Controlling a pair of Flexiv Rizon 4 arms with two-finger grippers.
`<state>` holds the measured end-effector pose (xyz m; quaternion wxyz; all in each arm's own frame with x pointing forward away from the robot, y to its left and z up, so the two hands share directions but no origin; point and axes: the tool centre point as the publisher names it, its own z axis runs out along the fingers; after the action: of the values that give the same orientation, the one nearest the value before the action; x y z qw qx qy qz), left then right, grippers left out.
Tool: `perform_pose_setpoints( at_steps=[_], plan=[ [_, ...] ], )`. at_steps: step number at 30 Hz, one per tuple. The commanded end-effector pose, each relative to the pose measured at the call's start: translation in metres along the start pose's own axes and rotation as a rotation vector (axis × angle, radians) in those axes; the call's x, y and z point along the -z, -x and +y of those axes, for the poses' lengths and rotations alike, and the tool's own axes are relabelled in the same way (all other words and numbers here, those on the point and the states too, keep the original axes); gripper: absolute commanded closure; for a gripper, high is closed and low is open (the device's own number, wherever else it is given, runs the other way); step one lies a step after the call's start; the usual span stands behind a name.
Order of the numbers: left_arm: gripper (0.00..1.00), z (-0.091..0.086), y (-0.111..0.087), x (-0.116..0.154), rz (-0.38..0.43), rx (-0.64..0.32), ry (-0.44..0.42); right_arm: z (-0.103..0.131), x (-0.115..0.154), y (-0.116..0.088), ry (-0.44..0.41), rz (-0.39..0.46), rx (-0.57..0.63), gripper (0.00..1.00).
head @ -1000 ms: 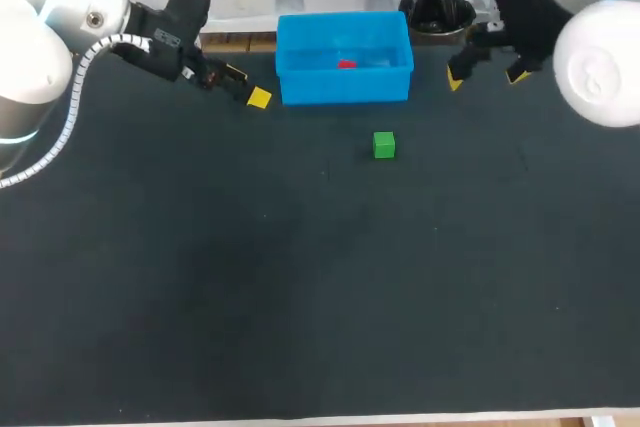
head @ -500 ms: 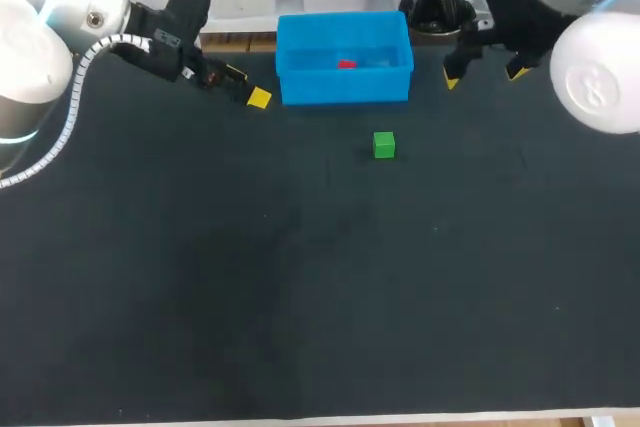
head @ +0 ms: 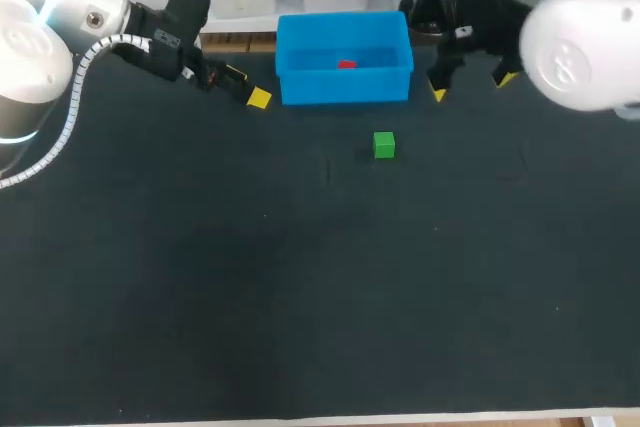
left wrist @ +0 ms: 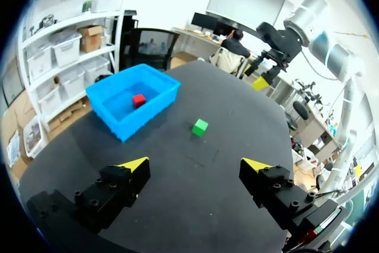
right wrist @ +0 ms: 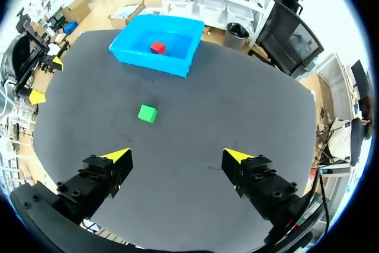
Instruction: Use the left arm to pick the red cube and place it into the blue plastic box first, then use the right arm to grasp the green cube and put it into the same blue plastic box after the first action is fully finished.
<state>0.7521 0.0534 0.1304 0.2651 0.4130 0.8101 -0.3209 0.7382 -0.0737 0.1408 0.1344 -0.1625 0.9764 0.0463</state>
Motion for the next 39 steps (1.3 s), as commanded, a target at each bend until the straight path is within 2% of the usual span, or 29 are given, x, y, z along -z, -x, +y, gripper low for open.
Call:
perform_pose_setpoints(
  at_steps=[1, 2, 11, 17, 39],
  plan=[
    [0.00, 0.000, -0.001, 0.000, -0.005, -0.003, -0.001, 0.008, -0.009, 0.029, -0.019, 0.144, 0.005, 0.00],
    [0.00, 0.000, -0.001, 0.000, -0.005, -0.003, -0.001, 0.009, -0.010, 0.031, -0.033, 0.174, -0.004, 0.00],
    [0.00, 0.000, -0.001, 0.000, -0.005, -0.003, -0.001, 0.025, -0.010, 0.056, -0.052, 0.240, -0.057, 0.00],
    [0.00, 0.000, -0.001, 0.000, -0.005, -0.003, -0.001, 0.038, -0.005, 0.066, -0.027, 0.254, -0.067, 0.00],
    [0.00, 0.000, -0.001, 0.000, -0.005, -0.003, -0.001, 0.039, -0.004, 0.067, -0.026, 0.256, -0.066, 0.00]
  ],
)
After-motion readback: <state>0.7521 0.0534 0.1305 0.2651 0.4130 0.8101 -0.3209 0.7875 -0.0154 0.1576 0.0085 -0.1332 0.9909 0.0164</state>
